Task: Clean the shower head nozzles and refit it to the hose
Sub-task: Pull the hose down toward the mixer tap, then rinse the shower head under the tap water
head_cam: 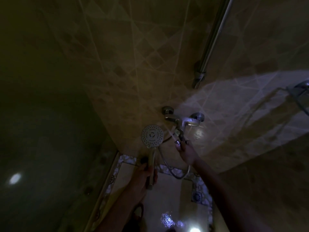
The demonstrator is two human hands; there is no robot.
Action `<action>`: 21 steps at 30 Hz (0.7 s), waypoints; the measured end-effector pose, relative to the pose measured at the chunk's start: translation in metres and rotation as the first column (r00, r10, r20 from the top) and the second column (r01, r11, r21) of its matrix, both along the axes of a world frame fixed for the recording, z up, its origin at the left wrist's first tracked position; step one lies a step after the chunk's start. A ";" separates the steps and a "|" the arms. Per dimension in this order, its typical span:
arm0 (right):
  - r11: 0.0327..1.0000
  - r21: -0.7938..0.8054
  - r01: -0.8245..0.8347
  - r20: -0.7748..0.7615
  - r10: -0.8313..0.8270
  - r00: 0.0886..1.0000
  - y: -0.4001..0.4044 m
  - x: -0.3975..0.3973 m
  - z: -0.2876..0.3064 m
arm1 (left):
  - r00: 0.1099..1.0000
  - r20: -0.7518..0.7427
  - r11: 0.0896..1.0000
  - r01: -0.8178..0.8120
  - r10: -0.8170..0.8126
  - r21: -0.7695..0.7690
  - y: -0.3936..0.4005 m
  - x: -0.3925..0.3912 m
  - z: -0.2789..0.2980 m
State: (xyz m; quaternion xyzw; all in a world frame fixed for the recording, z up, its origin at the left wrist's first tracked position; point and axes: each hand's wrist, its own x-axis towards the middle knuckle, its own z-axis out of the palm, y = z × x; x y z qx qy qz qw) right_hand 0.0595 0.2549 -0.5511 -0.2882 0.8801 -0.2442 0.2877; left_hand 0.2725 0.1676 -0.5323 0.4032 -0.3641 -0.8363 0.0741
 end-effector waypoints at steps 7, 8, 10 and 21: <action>0.996 0.085 -0.030 -0.107 0.040 0.993 0.007 0.019 0.021 | 0.999 0.038 0.999 0.025 -0.024 -0.034 0.006 0.023 -0.001; 0.995 0.090 -0.040 -0.136 0.052 0.989 0.009 0.024 0.022 | 0.999 0.038 0.998 0.038 -0.036 -0.045 0.004 0.026 -0.002; 0.983 0.176 -0.046 -0.186 0.079 0.979 0.014 0.035 0.026 | 0.997 0.029 0.995 0.067 -0.065 -0.068 -0.001 0.033 -0.007; 0.982 0.189 -0.014 -0.336 0.078 0.939 0.013 0.101 0.042 | 0.948 0.206 0.946 0.277 -0.241 -0.170 -0.019 0.051 -0.047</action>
